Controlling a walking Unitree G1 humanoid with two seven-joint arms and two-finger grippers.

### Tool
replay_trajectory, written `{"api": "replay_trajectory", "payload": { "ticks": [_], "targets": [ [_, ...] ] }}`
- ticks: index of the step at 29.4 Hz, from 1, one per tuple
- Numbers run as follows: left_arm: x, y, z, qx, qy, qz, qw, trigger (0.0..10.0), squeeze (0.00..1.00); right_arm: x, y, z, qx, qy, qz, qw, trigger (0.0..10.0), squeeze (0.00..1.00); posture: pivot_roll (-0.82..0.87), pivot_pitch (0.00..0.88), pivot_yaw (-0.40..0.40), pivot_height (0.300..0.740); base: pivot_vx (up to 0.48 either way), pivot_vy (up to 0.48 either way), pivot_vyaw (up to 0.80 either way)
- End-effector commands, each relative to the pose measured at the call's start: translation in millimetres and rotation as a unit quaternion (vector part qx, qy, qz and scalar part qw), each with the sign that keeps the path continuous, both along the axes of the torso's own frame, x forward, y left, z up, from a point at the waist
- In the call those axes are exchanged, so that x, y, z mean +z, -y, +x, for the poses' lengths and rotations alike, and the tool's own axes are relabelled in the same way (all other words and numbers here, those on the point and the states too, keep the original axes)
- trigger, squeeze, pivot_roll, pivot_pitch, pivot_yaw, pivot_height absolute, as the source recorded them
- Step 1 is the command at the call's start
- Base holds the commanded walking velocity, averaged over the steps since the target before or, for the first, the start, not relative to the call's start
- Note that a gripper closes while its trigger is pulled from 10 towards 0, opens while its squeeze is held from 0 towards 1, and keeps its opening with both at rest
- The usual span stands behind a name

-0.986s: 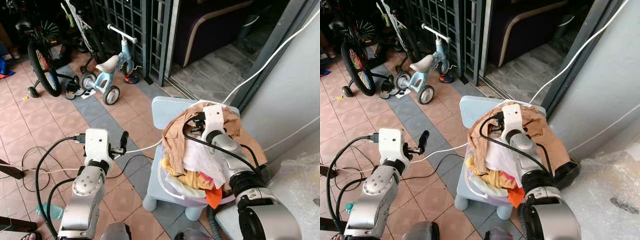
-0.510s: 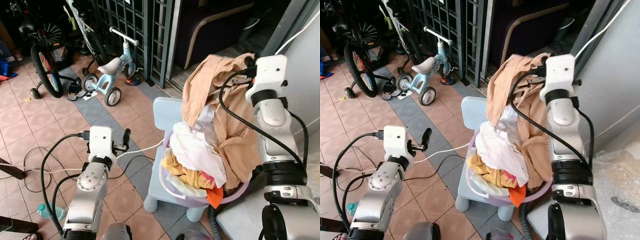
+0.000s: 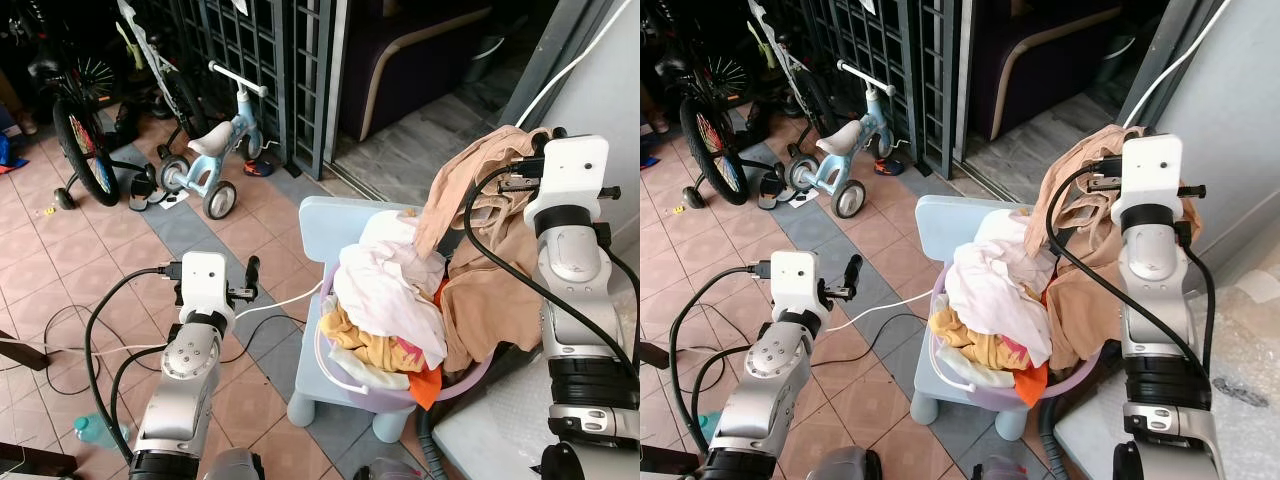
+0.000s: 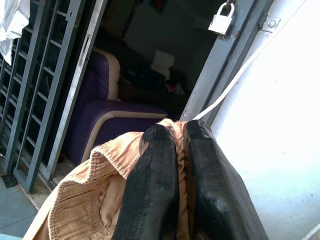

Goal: Clothes washing

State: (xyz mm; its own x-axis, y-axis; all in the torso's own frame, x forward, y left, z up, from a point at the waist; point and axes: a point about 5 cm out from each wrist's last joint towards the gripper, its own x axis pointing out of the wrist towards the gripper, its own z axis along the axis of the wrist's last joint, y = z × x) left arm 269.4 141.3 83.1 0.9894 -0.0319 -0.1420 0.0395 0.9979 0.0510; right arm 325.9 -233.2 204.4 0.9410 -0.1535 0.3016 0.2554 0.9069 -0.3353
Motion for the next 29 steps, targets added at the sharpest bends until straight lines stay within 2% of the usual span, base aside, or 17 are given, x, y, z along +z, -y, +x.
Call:
{"api": "replay_trajectory", "payload": {
  "ticks": [1, 11, 29],
  "targets": [
    [-2.7, 1.0, 2.0, 0.005, -0.008, 0.008, 1.000, 10.0, 0.00, 3.0, -4.9, -2.2, 0.007, 0.006, -0.001, 1.000, 0.0, 0.00, -0.06, 0.000, -0.002, 0.740, -0.390, 0.000, 0.00],
    [-2.4, -2.2, 0.7, 0.010, -0.005, 0.008, 1.000, 10.0, 0.00, -33.8, -22.1, -14.4, 0.036, -0.055, 0.025, 0.998, 0.0, 0.00, -0.05, 0.000, -0.002, 0.740, -0.291, 0.000, 0.00],
    [5.6, -2.0, 1.8, -0.019, 0.017, 0.002, 1.000, 10.0, 0.00, -36.4, -26.6, -15.6, 0.037, -0.054, 0.025, 0.998, 0.0, 0.00, -0.04, 0.000, 0.011, 0.740, -0.014, 0.000, 0.00]
  ]
}}
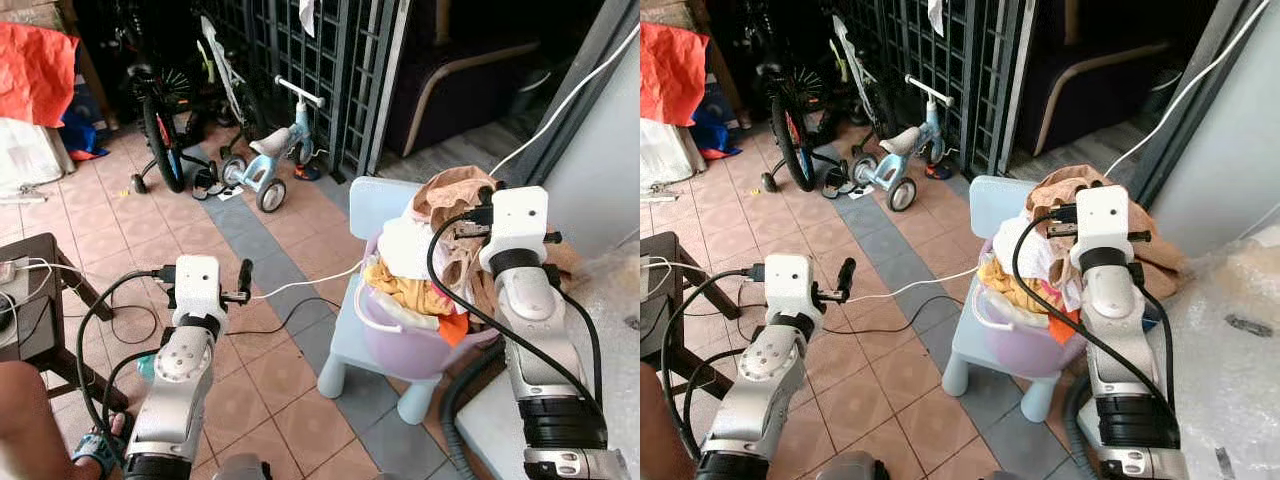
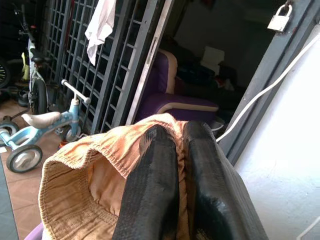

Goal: Clothes washing

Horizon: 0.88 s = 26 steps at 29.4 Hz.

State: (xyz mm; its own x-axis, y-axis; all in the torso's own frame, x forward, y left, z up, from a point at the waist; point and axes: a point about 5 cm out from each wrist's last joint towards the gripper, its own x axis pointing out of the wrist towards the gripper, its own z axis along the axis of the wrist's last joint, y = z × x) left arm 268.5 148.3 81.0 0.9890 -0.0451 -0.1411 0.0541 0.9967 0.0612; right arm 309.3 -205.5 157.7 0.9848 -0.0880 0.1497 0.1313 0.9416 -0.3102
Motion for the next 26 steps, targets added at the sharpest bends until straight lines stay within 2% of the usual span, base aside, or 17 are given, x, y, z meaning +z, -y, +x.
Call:
{"api": "replay_trajectory", "payload": {
  "ticks": [1, 3, 4, 5, 10, 13, 26],
  "targets": [
    [10.5, 4.3, 2.7, -0.015, 0.022, -0.003, 1.000, 10.0, 0.00, 13.3, 2.1, 2.2, -0.007, 0.024, -0.008, 1.000, 0.2, 0.00, -0.04, 0.001, 0.013, 0.740, 0.000, 0.000, 0.00],
    [10.5, 4.3, 2.7, -0.015, 0.022, -0.003, 1.000, 10.0, 0.00, 13.3, 2.1, 2.2, -0.007, 0.024, -0.008, 1.000, 0.2, 0.00, -0.04, 0.001, 0.013, 0.740, 0.000, 0.000, 0.00],
    [13.7, 1.9, 1.1, -0.019, 0.028, -0.001, 0.999, 10.0, 0.00, 18.1, 8.3, 5.3, -0.024, 0.025, -0.010, 0.999, 10.0, 0.00, -0.05, 0.027, 0.017, 0.740, 0.000, 0.000, -0.74],
    [17.5, 0.9, 0.4, -0.024, 0.034, 0.002, 0.999, 10.0, 0.00, 22.6, 14.4, 8.3, -0.041, 0.026, -0.003, 0.999, 10.0, 0.00, -0.05, 0.043, 0.015, 0.740, 0.000, 0.000, -0.73],
    [24.4, 0.5, 0.8, -0.032, 0.045, 0.006, 0.998, 10.0, 0.00, 30.9, 20.2, 10.5, -0.054, 0.036, -0.004, 0.998, 10.0, 0.00, -0.05, 0.071, 0.016, 0.740, 0.155, 0.000, -0.73],
    [21.8, -1.1, -0.8, -0.027, 0.042, 0.004, 0.999, 10.0, 0.00, 27.7, 22.1, 8.7, -0.060, 0.029, -0.004, 0.998, 10.0, 0.00, -0.04, 0.070, 0.011, 0.740, 0.276, 0.000, -0.72],
    [13.0, 0.7, -6.7, -0.034, 0.026, 0.002, 0.999, 10.0, 0.00, 20.9, 23.8, 4.0, -0.075, 0.024, -0.005, 0.997, 10.0, 0.00, -0.04, 0.033, 0.018, 0.740, 0.248, -0.377, -0.72]
  ]
}}
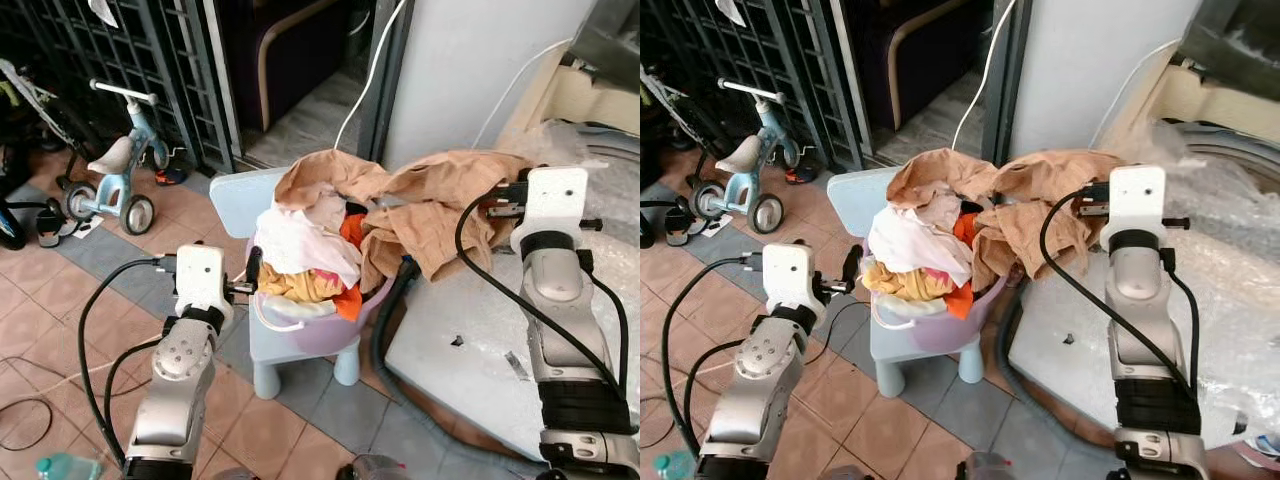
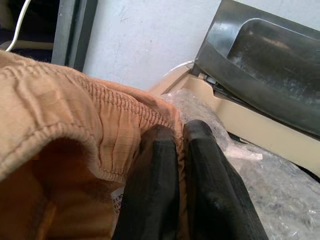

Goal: Clothes washing

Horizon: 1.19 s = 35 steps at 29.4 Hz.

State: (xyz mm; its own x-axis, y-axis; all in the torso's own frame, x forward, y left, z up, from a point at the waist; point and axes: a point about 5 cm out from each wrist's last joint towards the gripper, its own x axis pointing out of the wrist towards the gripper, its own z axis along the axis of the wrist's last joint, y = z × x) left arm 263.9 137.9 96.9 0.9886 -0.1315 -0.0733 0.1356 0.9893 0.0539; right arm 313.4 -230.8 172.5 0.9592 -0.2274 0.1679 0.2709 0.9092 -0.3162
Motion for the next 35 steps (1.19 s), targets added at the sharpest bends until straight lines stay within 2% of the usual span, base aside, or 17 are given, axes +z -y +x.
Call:
{"api": "replay_trajectory", "payload": {
  "ticks": [1, 5, 24, 28, 35],
  "targets": [
    [-3.1, -9.7, -1.6, 0.009, -0.007, 0.009, 1.000, 10.0, 0.00, 4.6, -1.1, -0.7, -0.004, 0.013, -0.003, 1.000, 10.0, 0.00, -0.04, 0.027, 0.016, 0.740, 0.289, -0.379, -0.72],
    [-3.1, -9.7, -0.2, 0.011, -0.007, 0.008, 1.000, 10.0, 0.00, 2.7, -1.2, -1.3, -0.004, 0.011, -0.003, 1.000, 10.0, 0.00, -0.05, 0.020, 0.017, 0.740, 0.275, -0.353, -0.72],
    [-5.5, -8.3, -1.3, 0.016, -0.015, -0.014, 1.000, 10.0, 0.00, -0.9, 2.0, -3.5, -0.010, 0.010, -0.007, 1.000, 10.0, 0.00, -0.05, 0.014, 0.021, 0.740, 0.000, 0.000, -0.59],
    [-3.3, -6.7, -1.6, 0.004, -0.006, -0.022, 1.000, 10.0, 0.00, 3.1, 3.3, 0.4, 0.000, 0.014, -0.015, 1.000, 10.0, 0.00, -0.05, 0.012, 0.019, 0.740, 0.000, 0.000, 0.00],
    [-3.7, -4.9, -0.9, 0.003, -0.010, -0.033, 0.999, 10.0, 0.00, 33.5, -2.6, 30.7, 0.078, 0.034, -0.016, 0.996, 10.0, 0.00, -0.05, 0.009, 0.019, 0.740, 0.000, 0.000, 0.00]
  ]
}}
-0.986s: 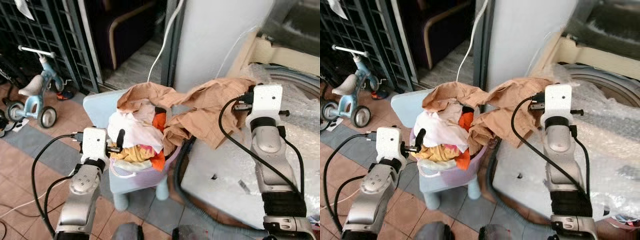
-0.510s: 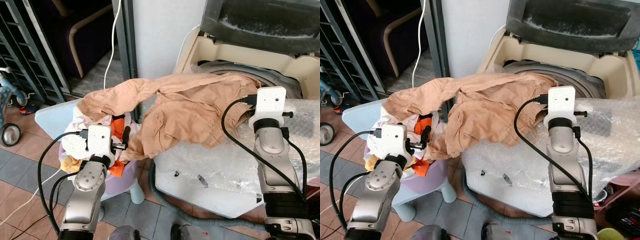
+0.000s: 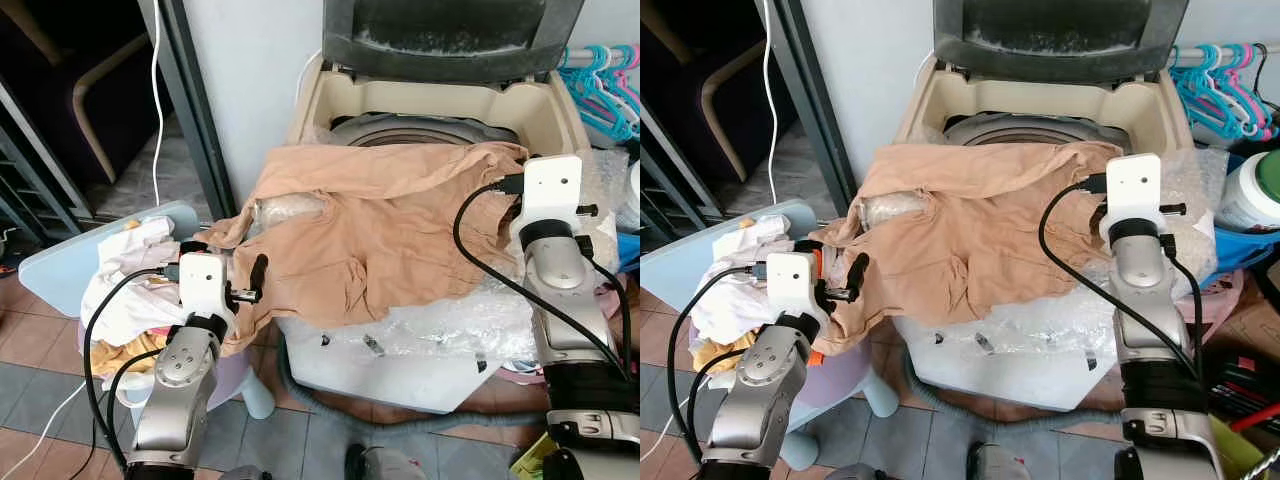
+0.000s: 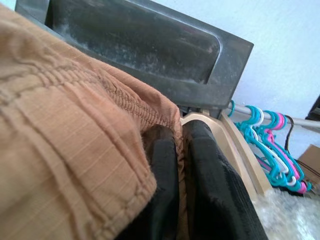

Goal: Clothes washing

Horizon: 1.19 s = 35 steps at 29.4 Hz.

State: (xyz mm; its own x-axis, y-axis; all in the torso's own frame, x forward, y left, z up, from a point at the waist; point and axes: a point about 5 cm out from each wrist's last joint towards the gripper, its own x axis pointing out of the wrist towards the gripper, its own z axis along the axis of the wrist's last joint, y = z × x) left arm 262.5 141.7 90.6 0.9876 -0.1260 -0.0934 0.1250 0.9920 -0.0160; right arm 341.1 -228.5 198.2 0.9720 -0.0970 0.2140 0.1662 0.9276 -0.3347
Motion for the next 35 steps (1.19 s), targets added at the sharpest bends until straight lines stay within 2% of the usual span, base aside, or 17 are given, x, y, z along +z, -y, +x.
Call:
{"api": "replay_trajectory", "payload": {
  "ticks": [1, 5, 6, 7, 9, 11, 14, 16, 19, 20, 24, 26, 30, 31, 33, 34, 35],
  "targets": [
    [2.7, -0.8, 0.6, -0.002, 0.005, -0.001, 1.000, 10.0, 0.00, 12.0, -2.5, 6.5, 0.025, 0.016, -0.002, 1.000, 10.0, 0.00, -0.05, 0.009, 0.018, 0.740, 0.000, 0.000, 0.00],
    [2.6, 0.2, -0.2, -0.005, 0.004, -0.003, 1.000, 10.0, 0.00, 34.5, -9.9, 22.1, 0.057, 0.035, -0.029, 0.997, 10.0, 0.00, -0.04, 0.008, 0.017, 0.740, 0.202, 0.000, 0.00],
    [2.4, 0.3, -0.7, -0.005, 0.004, -0.003, 1.000, 10.0, 0.00, 51.2, -10.6, 31.7, 0.067, 0.051, -0.037, 0.996, 10.0, 0.00, -0.04, 0.008, 0.015, 0.740, 0.386, 0.000, 0.00],
    [2.4, 0.3, -0.7, -0.005, 0.004, -0.003, 1.000, 10.0, 0.00, 51.2, -10.6, 31.7, 0.067, 0.051, -0.037, 0.996, 10.0, 0.00, -0.04, 0.008, 0.015, 0.740, 0.386, 0.000, 0.00],
    [2.0, -0.4, -1.1, -0.005, 0.002, -0.003, 1.000, 10.0, 0.00, 81.5, -12.3, 46.7, 0.084, 0.072, -0.043, 0.993, 10.0, 0.00, -0.04, 0.008, 0.014, 0.740, 0.382, 0.000, 0.00],
    [2.0, -0.4, -1.2, -0.005, 0.002, -0.003, 1.000, 10.0, 0.00, 84.9, -12.9, 48.1, 0.087, 0.075, -0.045, 0.992, 10.0, 0.00, -0.04, 0.008, 0.014, 0.740, 0.379, 0.000, 0.00],
    [1.8, 0.1, -0.8, -0.007, 0.001, -0.001, 1.000, 10.0, 0.00, 121.8, -17.2, 58.4, 0.097, 0.101, -0.082, 0.987, 10.0, 0.00, -0.03, 0.007, 0.016, 0.740, 0.404, 0.000, 0.00],
    [1.8, 0.5, -0.2, -0.009, 0.001, 0.000, 1.000, 10.0, 0.00, 140.5, -18.9, 60.4, 0.091, 0.118, -0.107, 0.983, 10.0, 0.00, -0.03, 0.006, 0.018, 0.740, 0.381, 0.000, 0.00],
    [1.0, 0.7, 0.7, -0.007, -0.002, 0.002, 1.000, 10.0, 0.00, 179.6, -16.4, 58.9, 0.065, 0.162, -0.111, 0.978, 10.0, 0.00, -0.03, 0.005, 0.015, 0.740, 0.235, 0.000, 0.00],
    [0.4, 1.0, 1.1, -0.004, -0.005, 0.004, 1.000, 10.0, 0.00, 206.8, -13.6, 53.7, 0.040, 0.202, -0.116, 0.972, 10.0, 0.00, -0.03, 0.004, 0.011, 0.740, 0.000, 0.000, 0.00],
    [-0.3, 1.0, 1.0, 0.000, -0.005, 0.005, 1.000, 10.0, 0.00, 247.7, -9.7, 39.6, 0.003, 0.274, -0.124, 0.954, 10.0, 0.00, -0.03, 0.002, 0.002, 0.740, 0.000, 0.000, 0.00],
    [-0.6, 1.4, 0.6, 0.001, -0.005, 0.004, 1.000, 10.0, 0.00, 242.6, -12.1, 43.0, 0.020, 0.263, -0.110, 0.958, 10.0, 0.00, -0.04, 0.001, -0.005, 0.740, 0.000, 0.000, 0.00],
    [-1.2, 2.2, -0.5, 0.006, -0.008, -0.002, 1.000, 10.0, 0.00, 182.9, -30.2, 62.0, 0.086, 0.177, -0.150, 0.969, 10.0, 0.00, -0.03, 0.004, -0.015, 0.740, 0.000, 0.000, 0.00],
    [-1.2, 2.2, -0.5, 0.006, -0.008, -0.002, 1.000, 10.0, 0.00, 182.9, -30.2, 62.0, 0.086, 0.177, -0.150, 0.969, 10.0, 0.00, -0.03, 0.004, -0.015, 0.740, 0.000, 0.000, 0.00],
    [-0.8, 1.8, -2.5, 0.009, -0.008, -0.003, 1.000, 10.0, 0.00, 92.7, -40.9, 71.3, 0.176, 0.035, -0.135, 0.975, 10.0, 0.00, -0.03, 0.010, -0.015, 0.740, 0.000, 0.000, 0.00],
    [-0.8, 1.8, -2.5, 0.009, -0.008, -0.003, 1.000, 10.0, 0.00, 92.7, -40.9, 71.3, 0.176, 0.035, -0.135, 0.975, 10.0, 0.00, -0.03, 0.010, -0.015, 0.740, 0.000, 0.000, 0.00],
    [-1.2, 1.3, -3.0, 0.010, -0.009, -0.003, 1.000, 10.0, 0.00, 72.1, -40.8, 70.8, 0.188, -0.003, -0.129, 0.974, 10.0, 0.00, -0.03, 0.011, -0.014, 0.740, 0.000, 0.000, 0.00]
  ]
}}
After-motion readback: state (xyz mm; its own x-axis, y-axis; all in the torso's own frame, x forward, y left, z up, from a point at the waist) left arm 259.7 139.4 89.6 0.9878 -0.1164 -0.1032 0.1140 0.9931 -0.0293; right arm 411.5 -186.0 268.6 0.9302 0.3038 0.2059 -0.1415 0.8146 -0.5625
